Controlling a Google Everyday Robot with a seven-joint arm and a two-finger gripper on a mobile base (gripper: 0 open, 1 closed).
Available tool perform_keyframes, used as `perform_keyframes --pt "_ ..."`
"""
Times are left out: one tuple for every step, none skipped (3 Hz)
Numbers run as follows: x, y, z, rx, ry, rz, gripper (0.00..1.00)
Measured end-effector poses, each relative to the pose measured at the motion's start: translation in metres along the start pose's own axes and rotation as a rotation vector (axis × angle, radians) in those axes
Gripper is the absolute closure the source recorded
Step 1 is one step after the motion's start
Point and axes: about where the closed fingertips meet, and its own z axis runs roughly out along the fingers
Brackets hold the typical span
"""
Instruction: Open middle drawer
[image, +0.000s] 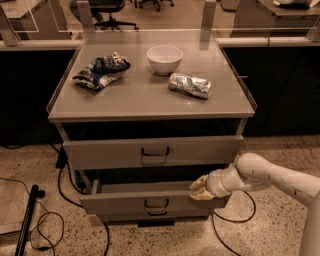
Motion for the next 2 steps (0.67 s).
perform_keyframes --pt "0.0193 0.0305 -0.0071 -0.029 -0.040 0.034 0.13" --pt "0.0235 0.0338 -0.0107 -0.028 -0.042 0.040 0.00"
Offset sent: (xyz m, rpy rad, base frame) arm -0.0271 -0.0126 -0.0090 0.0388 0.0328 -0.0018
